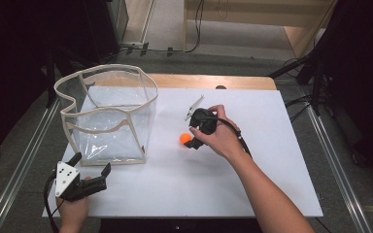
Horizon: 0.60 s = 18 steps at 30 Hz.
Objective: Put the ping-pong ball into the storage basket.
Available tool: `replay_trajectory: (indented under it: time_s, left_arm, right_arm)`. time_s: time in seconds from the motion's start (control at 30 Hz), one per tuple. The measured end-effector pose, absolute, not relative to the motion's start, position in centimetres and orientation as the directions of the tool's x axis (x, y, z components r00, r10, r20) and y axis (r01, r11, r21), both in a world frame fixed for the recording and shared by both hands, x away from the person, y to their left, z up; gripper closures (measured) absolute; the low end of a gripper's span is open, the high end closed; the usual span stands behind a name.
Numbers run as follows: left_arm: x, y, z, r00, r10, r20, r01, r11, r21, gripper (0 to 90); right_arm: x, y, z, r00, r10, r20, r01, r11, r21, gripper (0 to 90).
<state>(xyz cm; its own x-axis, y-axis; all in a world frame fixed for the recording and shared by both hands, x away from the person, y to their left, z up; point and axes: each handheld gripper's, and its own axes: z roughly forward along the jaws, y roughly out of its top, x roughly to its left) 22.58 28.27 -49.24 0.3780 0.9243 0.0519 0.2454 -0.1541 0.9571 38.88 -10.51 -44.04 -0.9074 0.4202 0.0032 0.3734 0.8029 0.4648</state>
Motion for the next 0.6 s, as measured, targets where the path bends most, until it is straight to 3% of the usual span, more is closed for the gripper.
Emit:
replay_trajectory:
  time_s: [0.6]
  left_arm:
    - [22.6, 28.3, -49.2, 0.386, 0.921, 0.051, 0.239, -0.153, 0.959, 0.0]
  right_arm:
    - [40.0, -8.3, -45.9, -0.913, 0.407, 0.021, 0.389, 0.853, 0.349, 8.3]
